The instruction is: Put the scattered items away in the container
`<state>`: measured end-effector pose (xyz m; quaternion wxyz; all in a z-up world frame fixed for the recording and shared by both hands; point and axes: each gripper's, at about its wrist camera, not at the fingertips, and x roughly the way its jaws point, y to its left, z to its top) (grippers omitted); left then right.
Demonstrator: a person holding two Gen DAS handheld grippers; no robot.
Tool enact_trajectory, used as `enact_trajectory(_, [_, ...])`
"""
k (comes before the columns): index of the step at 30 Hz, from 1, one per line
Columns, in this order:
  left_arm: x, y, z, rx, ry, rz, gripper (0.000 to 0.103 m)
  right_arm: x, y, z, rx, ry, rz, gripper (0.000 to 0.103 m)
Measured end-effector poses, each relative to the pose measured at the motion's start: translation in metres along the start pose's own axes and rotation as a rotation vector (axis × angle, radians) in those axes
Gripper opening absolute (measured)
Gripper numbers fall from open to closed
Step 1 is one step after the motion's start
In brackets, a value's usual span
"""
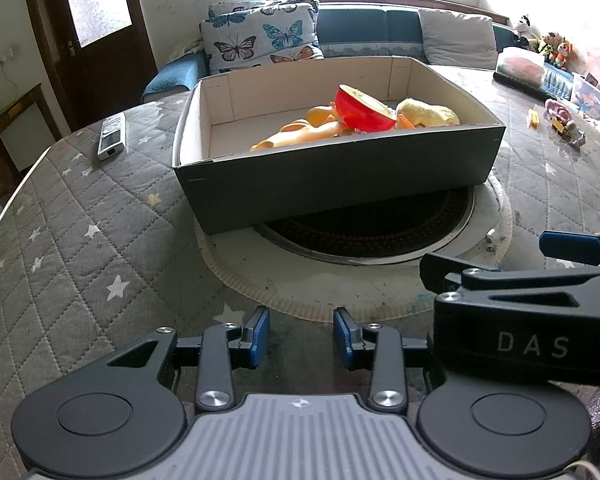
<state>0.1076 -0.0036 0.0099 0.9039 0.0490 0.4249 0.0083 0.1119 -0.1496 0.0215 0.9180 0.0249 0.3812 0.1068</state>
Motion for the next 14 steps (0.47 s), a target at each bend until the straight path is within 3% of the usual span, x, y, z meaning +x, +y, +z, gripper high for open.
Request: enact_trajectory(14, [-0.0009, 0.0016, -0.0009, -0.005, -0.001, -0.006, 0.038, -0.0004, 0.0006, 0.0006, -0.003, -0.003, 0.000, 0.103])
